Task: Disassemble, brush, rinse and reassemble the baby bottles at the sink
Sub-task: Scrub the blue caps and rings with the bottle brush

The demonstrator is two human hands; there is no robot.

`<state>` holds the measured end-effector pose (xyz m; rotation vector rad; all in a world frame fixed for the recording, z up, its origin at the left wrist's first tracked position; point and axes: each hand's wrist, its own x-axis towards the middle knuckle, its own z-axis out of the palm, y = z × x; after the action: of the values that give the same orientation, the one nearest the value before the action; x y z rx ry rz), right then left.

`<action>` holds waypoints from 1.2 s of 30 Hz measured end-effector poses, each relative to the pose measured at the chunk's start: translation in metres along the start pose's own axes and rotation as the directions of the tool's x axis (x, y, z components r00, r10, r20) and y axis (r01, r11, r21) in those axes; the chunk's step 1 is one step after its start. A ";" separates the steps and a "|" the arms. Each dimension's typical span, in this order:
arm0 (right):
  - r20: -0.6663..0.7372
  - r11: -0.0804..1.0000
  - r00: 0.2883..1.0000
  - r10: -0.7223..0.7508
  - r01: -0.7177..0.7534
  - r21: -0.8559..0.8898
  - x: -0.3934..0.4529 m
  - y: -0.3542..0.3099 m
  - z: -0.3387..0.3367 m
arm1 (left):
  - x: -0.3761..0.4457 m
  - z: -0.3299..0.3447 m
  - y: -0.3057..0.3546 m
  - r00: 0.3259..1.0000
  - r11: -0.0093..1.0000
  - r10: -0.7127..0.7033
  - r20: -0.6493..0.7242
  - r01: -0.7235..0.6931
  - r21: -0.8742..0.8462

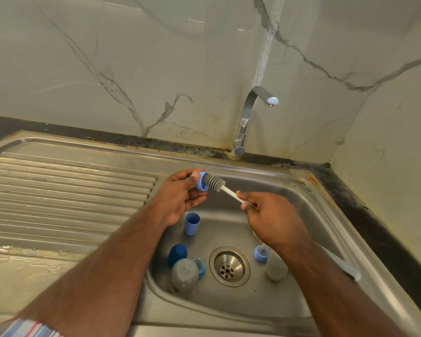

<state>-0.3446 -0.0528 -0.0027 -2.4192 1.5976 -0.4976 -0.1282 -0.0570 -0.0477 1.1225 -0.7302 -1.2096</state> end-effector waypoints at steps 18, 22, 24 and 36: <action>0.191 0.997 0.982 0.009 -0.023 0.071 0.003 -0.005 0.006 | 0.000 -0.003 0.000 1.000 0.998 0.015 0.002 -0.015 0.061; 0.119 0.990 0.992 0.032 -0.047 0.133 0.003 0.001 0.003 | 0.001 0.000 0.000 1.000 0.999 0.016 0.017 -0.017 0.040; 0.057 0.998 0.998 0.032 -0.035 0.054 0.000 -0.001 0.005 | 0.002 0.002 0.000 1.000 1.000 0.013 0.005 -0.013 0.023; 0.025 1.000 0.999 0.020 -0.020 -0.002 -0.004 -0.003 -0.004 | 0.002 0.003 0.001 1.000 0.999 -0.013 -0.010 0.013 -0.038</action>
<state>-0.3452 -0.0483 0.0010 -2.3982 1.6108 -0.4612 -0.1298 -0.0597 -0.0461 1.1027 -0.6904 -1.2231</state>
